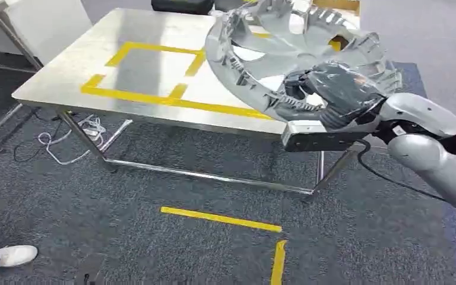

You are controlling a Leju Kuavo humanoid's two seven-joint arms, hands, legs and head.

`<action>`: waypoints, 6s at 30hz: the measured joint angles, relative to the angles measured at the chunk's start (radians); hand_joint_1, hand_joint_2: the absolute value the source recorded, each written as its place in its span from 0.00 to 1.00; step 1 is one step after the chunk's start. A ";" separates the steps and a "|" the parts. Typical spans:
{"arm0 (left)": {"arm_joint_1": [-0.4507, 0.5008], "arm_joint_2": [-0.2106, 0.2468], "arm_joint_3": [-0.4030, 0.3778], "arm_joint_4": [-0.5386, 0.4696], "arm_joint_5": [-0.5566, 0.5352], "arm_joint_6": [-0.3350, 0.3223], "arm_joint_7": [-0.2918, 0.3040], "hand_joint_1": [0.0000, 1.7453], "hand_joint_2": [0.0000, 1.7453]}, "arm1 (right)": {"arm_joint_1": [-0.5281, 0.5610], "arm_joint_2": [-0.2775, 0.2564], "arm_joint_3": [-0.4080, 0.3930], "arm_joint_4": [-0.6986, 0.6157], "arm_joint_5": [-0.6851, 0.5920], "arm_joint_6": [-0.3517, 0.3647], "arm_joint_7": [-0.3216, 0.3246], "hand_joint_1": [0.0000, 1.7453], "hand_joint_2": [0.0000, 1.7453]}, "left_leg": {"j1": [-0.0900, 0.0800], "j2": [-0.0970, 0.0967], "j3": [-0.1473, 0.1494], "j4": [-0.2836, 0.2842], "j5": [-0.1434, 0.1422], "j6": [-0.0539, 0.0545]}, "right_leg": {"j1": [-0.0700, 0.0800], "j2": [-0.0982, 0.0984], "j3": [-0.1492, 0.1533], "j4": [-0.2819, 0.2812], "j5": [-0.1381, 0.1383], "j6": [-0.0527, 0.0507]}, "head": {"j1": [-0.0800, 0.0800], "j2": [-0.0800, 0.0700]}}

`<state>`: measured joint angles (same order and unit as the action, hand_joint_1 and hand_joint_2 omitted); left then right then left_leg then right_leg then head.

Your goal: Take the parts from the cabinet and place them on the table.

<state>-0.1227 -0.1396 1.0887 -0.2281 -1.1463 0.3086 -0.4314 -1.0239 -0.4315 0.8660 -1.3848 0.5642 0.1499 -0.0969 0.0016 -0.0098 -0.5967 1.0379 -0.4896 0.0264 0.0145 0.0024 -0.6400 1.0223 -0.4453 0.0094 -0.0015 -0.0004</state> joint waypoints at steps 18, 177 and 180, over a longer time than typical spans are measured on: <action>0.007 -0.001 0.000 0.000 0.000 0.005 0.000 0.00 1.00 | -0.001 0.008 0.001 0.006 0.003 0.000 0.001 1.00 1.00 | 0.008 0.002 -0.045 -0.009 0.054 0.004 | -0.014 0.005 0.099 -0.014 -0.088 0.019 | -0.001 0.000; -0.016 -0.027 -0.116 0.000 0.007 0.006 0.058 0.00 0.00 | 0.322 0.477 -0.118 0.321 0.169 -0.340 -0.036 0.00 0.00 | 0.017 0.004 -0.013 -0.001 0.025 -0.009 | -0.011 0.006 0.005 0.037 -0.060 0.015 | 0.002 0.000; -0.012 -0.028 -0.115 0.000 0.008 0.007 0.058 0.00 0.00 | 0.357 0.420 -0.151 0.197 0.145 -0.330 -0.028 0.00 0.00 | 0.014 0.005 -0.014 0.000 0.025 -0.003 | -0.014 0.006 -0.014 0.110 -0.059 0.016 | 0.003 0.000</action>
<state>-0.1345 -0.1675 0.9735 -0.2281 -1.1387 0.3159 -0.3731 -0.6665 -0.0118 0.7145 -1.1882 0.7095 -0.1801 -0.1247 0.0152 -0.0046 -0.6107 1.0374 -0.4645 0.0237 0.0002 0.0080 -0.6538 1.1327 -0.5045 0.0258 0.0011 -0.0004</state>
